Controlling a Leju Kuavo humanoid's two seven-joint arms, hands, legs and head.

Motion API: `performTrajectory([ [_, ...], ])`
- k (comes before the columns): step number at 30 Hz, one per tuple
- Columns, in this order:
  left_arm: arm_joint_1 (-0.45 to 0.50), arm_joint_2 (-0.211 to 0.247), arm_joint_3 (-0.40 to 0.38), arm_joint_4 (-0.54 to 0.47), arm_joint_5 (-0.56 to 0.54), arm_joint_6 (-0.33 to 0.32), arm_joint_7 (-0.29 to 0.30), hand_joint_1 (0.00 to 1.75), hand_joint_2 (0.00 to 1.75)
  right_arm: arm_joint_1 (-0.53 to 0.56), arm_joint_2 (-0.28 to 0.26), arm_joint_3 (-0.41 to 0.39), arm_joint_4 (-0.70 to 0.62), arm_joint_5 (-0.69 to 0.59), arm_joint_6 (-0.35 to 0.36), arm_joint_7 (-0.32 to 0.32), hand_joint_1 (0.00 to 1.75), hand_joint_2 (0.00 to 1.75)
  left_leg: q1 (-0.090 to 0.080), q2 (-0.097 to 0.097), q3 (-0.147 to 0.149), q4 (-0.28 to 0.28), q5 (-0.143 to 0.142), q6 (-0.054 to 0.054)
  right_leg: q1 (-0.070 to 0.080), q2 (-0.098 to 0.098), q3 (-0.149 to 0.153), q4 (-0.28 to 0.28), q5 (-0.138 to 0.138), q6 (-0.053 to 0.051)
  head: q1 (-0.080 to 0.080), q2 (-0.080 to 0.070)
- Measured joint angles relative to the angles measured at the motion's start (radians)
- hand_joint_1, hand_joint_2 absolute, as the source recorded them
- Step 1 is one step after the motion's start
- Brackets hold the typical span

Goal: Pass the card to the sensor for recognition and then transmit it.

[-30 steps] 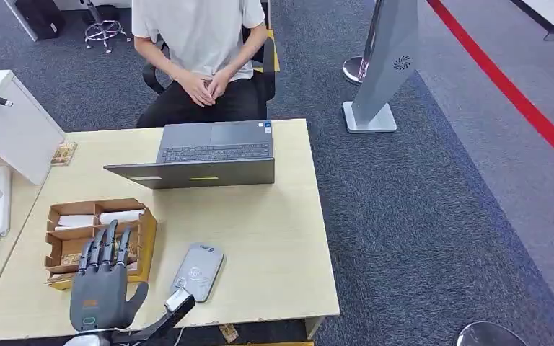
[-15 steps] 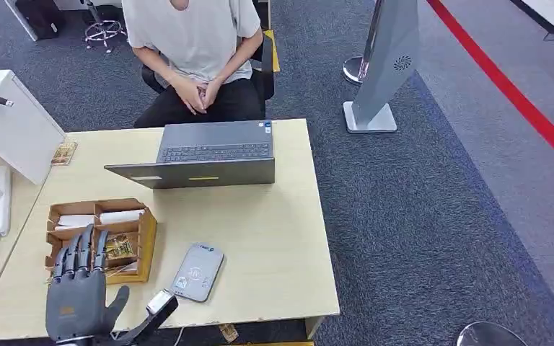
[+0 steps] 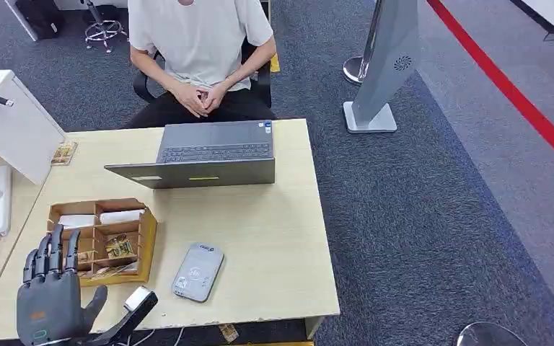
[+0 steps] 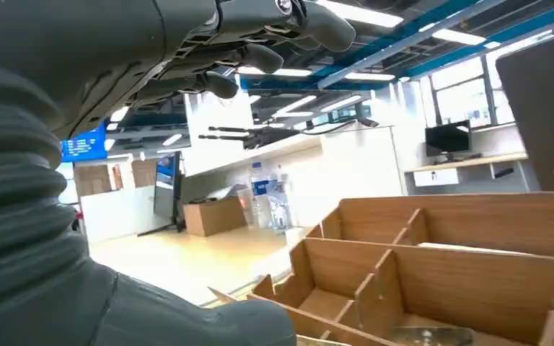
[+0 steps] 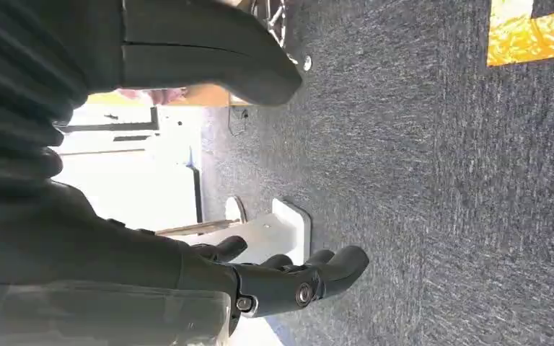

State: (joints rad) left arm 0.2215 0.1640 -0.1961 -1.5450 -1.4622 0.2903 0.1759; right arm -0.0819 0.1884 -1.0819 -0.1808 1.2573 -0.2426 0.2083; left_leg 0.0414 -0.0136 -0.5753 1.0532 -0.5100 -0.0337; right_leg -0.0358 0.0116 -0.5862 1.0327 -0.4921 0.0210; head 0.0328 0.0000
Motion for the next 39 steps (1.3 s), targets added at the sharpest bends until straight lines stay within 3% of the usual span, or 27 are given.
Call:
performTrajectory([
  [16,0.006,-0.004,0.080,0.008,0.008,0.003,-0.027,0.00,1.75,0.000,-0.002,0.000,0.000,0.013,0.000,0.001,0.00,1.75,0.000,0.000,0.000,0.000,0.000,0.000,0.000,0.000,0.000,0.000,0.000,0.000,0.000,0.000],
  [39,-0.058,-0.063,0.089,0.117,-0.015,0.000,-0.042,0.00,1.75,0.000,-0.005,0.000,0.000,0.019,0.002,0.011,0.00,1.75,0.000,0.000,0.000,0.000,0.000,0.000,0.000,0.000,0.000,0.000,0.000,0.000,0.000,0.000],
])
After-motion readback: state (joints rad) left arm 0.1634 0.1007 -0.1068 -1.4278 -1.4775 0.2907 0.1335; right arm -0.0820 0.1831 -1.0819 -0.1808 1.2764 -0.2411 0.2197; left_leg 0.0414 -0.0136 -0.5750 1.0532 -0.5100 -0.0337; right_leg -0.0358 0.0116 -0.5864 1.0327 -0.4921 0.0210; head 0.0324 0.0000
